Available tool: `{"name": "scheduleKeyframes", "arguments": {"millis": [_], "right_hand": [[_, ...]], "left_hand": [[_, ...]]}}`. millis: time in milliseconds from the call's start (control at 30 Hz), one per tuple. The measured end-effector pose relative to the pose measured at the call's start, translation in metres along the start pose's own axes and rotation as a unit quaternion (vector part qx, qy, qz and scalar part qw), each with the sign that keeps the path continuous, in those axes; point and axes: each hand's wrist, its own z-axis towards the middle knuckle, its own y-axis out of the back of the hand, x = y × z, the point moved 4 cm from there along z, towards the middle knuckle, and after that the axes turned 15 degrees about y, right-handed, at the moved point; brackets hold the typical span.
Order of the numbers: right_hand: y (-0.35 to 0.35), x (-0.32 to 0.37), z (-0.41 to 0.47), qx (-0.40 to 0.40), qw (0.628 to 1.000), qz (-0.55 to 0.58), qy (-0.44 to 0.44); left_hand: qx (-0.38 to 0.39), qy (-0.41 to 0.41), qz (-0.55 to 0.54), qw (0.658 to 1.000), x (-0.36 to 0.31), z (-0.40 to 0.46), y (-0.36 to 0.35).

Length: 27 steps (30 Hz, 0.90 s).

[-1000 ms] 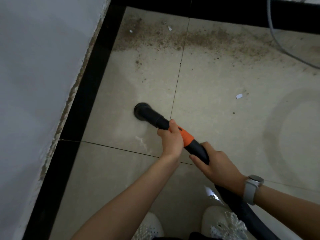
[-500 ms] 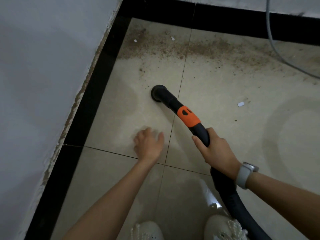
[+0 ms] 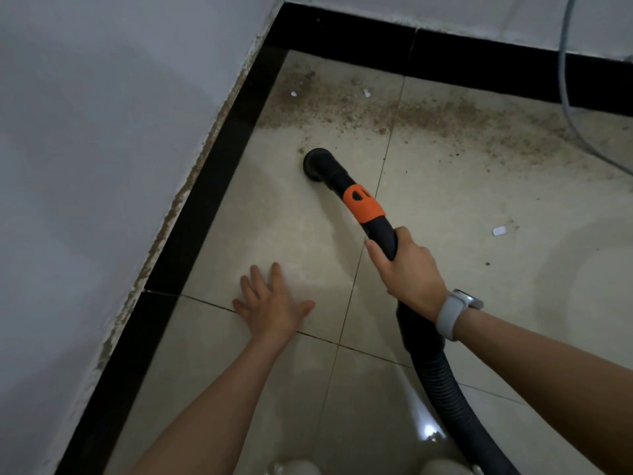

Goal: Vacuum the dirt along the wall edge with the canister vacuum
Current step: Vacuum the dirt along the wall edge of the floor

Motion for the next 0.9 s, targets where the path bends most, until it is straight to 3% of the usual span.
{"name": "scheduleKeyframes", "arguments": {"millis": [133, 333, 567, 767, 900], "right_hand": [[-0.014, 0.016, 0.014, 0.038, 0.998, -0.026, 0.049], [0.007, 0.006, 0.04, -0.018, 0.999, -0.016, -0.021], [-0.012, 0.032, 0.059, 0.028, 0.999, -0.007, 0.014], [0.006, 0.026, 0.073, -0.025, 0.999, 0.016, -0.025], [-0.01, 0.034, 0.048, 0.043, 0.999, 0.022, 0.022]], "left_hand": [[-0.011, 0.002, 0.005, 1.0, -0.004, 0.001, 0.005], [-0.015, 0.004, 0.004, 1.0, -0.001, 0.003, 0.001], [-0.011, 0.004, -0.004, 1.0, -0.003, 0.002, 0.001], [-0.006, 0.008, 0.002, 1.0, -0.003, 0.004, 0.0], [-0.01, 0.009, -0.004, 1.0, -0.002, 0.003, 0.001]]}}
